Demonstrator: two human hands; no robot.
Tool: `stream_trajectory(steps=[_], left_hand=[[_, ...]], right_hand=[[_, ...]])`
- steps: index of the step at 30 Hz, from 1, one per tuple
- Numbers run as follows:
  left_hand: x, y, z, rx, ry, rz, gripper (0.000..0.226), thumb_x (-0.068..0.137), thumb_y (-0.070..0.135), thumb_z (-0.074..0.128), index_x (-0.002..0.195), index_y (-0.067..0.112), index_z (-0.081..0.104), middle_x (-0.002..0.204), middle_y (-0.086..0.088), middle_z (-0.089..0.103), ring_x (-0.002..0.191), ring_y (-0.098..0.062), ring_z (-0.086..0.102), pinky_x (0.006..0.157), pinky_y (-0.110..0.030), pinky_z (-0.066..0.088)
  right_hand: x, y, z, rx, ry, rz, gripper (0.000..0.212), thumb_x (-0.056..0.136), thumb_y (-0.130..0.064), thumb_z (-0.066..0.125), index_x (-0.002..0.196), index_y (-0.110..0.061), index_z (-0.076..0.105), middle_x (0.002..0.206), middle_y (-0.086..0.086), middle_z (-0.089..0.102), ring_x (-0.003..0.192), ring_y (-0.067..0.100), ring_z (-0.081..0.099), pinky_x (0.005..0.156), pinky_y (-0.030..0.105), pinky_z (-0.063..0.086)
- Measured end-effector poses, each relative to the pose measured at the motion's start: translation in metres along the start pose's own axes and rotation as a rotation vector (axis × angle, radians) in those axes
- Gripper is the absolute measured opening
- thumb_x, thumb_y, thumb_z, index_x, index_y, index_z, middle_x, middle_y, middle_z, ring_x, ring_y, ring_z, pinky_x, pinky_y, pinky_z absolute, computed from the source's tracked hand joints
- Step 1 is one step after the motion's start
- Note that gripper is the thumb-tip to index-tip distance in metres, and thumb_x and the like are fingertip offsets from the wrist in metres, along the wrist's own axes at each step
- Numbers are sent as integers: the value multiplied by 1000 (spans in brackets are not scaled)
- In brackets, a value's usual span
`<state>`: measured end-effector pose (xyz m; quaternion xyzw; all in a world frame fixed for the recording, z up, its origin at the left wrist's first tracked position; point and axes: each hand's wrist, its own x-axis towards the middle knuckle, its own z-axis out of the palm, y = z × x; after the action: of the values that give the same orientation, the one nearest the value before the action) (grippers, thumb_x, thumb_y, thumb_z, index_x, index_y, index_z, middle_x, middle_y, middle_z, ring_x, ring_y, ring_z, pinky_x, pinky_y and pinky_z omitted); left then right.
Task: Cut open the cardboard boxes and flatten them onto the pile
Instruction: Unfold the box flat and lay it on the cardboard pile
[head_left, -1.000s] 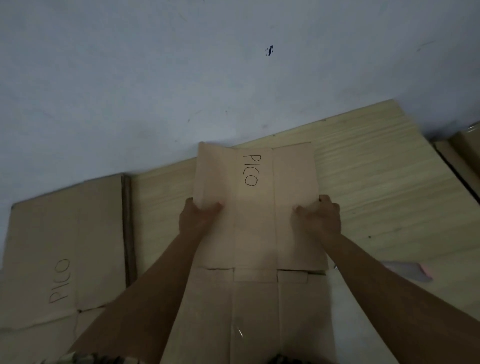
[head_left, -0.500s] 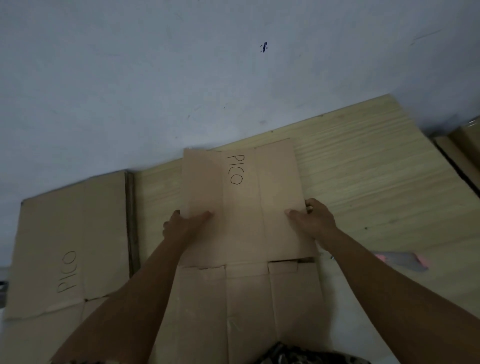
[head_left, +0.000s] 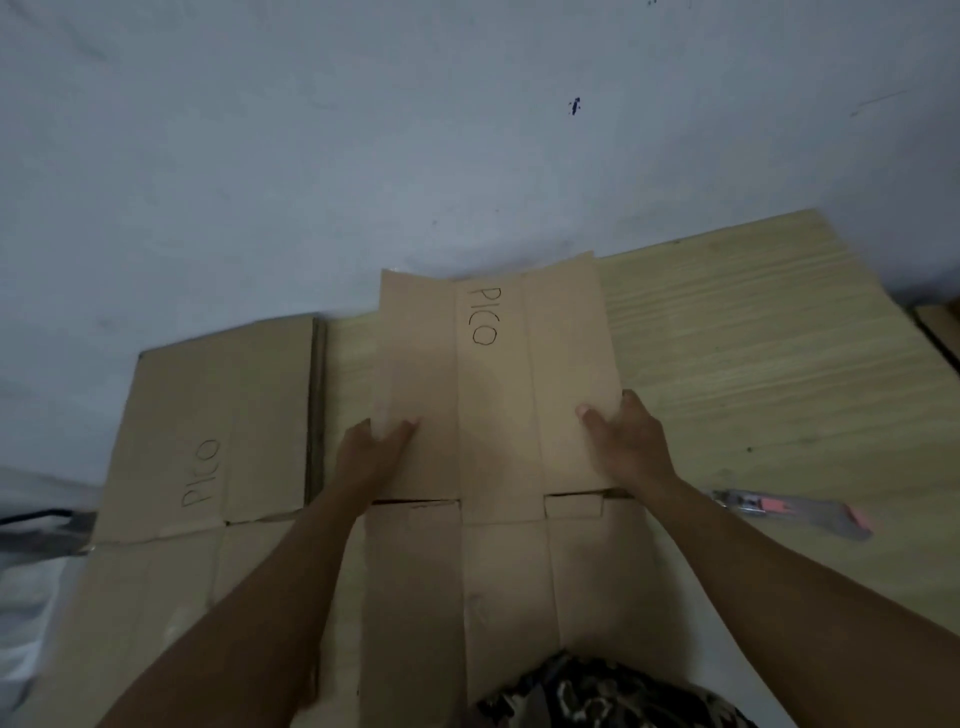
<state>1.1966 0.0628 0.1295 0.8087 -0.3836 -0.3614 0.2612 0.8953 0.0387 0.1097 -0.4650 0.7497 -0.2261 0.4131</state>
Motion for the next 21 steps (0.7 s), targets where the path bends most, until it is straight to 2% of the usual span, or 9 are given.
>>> stream_trajectory(steps=[2, 3, 5, 8, 10, 13, 19, 21], left_hand=[[-15, 13, -12, 22, 59, 61, 51, 82, 58, 71, 95, 8, 72, 96, -7, 72, 93, -29, 68, 74, -32, 48], [-21, 18, -20, 45, 106, 72, 54, 81, 59, 71, 95, 7, 72, 96, -10, 73, 94, -31, 68, 76, -33, 48], [-33, 27, -38, 76, 184, 84, 52, 85, 55, 73, 103, 7, 75, 102, -13, 74, 99, -32, 68, 78, -34, 49], [-45, 27, -75, 35, 267, 66, 44, 88, 45, 76, 111, 8, 75, 100, -6, 73, 95, -25, 68, 81, -34, 53], [-53, 18, -102, -56, 271, 34, 42, 85, 44, 78, 107, 9, 75, 97, -5, 74, 90, -24, 70, 82, -37, 57], [-66, 0, -139, -97, 304, 16, 25, 89, 34, 75, 95, 9, 75, 88, -7, 72, 86, -26, 69, 75, -36, 54], [-63, -48, -203, -91, 437, -39, 29, 88, 36, 75, 87, 7, 73, 82, -8, 70, 84, -29, 68, 80, -45, 57], [-56, -70, -229, -122, 463, -59, 27, 87, 36, 76, 86, 10, 73, 83, -7, 71, 86, -30, 69, 82, -46, 58]], right_hand=[[-7, -15, -2, -6, 5, -58, 50, 93, -50, 63, 118, -8, 53, 114, 24, 64, 110, 40, 59, 83, 38, 44], [-10, -24, -3, 5, 5, -80, 50, 93, -50, 63, 118, -9, 53, 114, 24, 63, 109, 40, 59, 84, 38, 44], [-18, -45, -2, 31, -16, -110, 50, 92, -49, 63, 120, -9, 52, 116, 23, 61, 110, 39, 59, 87, 39, 46], [-29, -74, 5, 56, -45, -165, 50, 93, -49, 63, 121, -10, 51, 119, 22, 60, 111, 38, 59, 88, 38, 46], [-39, -91, 15, 70, -59, -198, 48, 93, -48, 62, 120, -10, 51, 120, 22, 60, 111, 38, 58, 88, 37, 46], [-59, -115, 36, 95, -85, -244, 48, 94, -47, 63, 120, -7, 53, 121, 20, 61, 112, 37, 59, 91, 38, 47], [-99, -154, 91, 147, -175, -287, 42, 93, -39, 66, 120, -8, 56, 120, 12, 64, 110, 29, 60, 85, 29, 43], [-112, -165, 117, 193, -215, -266, 38, 93, -31, 68, 123, -11, 58, 117, 6, 65, 103, 23, 60, 83, 25, 42]])
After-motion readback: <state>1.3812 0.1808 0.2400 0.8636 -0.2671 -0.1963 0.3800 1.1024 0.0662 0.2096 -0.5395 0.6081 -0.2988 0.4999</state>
